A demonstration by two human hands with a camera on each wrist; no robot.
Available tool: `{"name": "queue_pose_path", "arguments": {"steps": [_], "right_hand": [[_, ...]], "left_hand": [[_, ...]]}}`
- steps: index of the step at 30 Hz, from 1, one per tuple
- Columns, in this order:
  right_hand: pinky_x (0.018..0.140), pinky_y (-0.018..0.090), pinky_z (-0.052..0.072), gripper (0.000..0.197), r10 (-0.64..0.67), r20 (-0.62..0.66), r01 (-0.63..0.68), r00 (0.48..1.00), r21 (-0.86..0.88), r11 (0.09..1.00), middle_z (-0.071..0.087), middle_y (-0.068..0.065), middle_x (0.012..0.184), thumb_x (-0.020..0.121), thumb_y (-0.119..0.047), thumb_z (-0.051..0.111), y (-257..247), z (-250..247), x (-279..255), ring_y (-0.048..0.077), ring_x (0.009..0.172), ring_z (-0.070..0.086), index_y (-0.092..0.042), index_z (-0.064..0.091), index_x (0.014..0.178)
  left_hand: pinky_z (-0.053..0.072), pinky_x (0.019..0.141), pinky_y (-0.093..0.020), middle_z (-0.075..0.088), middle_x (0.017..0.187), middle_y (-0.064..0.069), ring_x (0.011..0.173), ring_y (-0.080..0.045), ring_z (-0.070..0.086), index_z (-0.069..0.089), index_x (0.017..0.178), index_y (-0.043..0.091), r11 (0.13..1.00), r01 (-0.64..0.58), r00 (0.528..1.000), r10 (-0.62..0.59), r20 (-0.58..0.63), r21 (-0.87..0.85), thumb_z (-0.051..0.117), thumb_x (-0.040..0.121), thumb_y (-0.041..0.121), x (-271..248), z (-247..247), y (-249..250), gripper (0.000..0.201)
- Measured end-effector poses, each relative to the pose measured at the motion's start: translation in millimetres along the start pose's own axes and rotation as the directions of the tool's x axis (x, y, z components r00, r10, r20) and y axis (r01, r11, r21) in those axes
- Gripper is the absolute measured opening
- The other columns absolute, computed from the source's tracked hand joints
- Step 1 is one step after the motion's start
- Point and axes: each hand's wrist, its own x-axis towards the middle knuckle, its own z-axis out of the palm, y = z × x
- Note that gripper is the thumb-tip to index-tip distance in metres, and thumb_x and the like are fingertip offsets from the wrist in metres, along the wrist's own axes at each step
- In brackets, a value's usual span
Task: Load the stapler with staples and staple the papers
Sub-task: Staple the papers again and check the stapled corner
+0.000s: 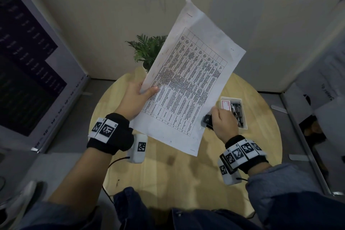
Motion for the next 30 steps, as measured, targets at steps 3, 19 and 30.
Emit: {"name": "queue_pose_path", "arguments": {"steps": [3, 19, 30], "right_hand": [[0.054, 0.032, 0.026, 0.047, -0.001, -0.024, 0.000, 1.000, -0.048, 0.999, 0.044, 0.011, 0.052, 0.088, -0.033, 0.023, 4.9, 5.2, -1.6, 0.027, 0.054, 0.043, -0.010, 0.036, 0.049], [0.079, 0.037, 0.049, 0.035, 0.452, 0.418, -0.454, 0.788, -0.103, 0.885, 0.063, 0.019, 0.106, 0.088, -0.023, 0.059, 35.1, 36.7, 36.7, 0.031, 0.092, 0.060, -0.002, 0.048, 0.114], [0.083, 0.037, 0.050, 0.038, 0.408, 0.194, -0.309, 0.892, -0.398, 0.864, 0.065, 0.021, 0.113, 0.097, -0.022, 0.046, 36.5, 84.9, 86.9, 0.035, 0.103, 0.063, 0.005, 0.045, 0.123]], "left_hand": [[0.057, 0.074, -0.026, 0.073, 0.088, 0.011, 0.079, -0.005, 0.072, 0.063, 0.100, 0.024, 1.000, 0.016, 1.000, -0.016, -0.003, -0.001, 0.058, 0.090, 0.014, 0.4, 1.3, -4.3, 0.015], [0.054, 0.064, -0.011, 0.069, 0.094, 0.007, 0.079, 0.002, 0.070, 0.061, 0.113, 0.011, 0.970, 0.101, 0.900, -0.184, -0.395, -0.222, 0.053, 0.094, 0.013, -13.6, -21.7, -65.3, 0.021], [0.055, 0.065, -0.015, 0.074, 0.080, 0.015, 0.079, -0.001, 0.071, 0.065, 0.093, 0.027, 0.973, 0.072, 0.874, -0.167, -0.456, -0.219, 0.055, 0.092, 0.014, -8.1, -10.3, -73.8, 0.017]]}}
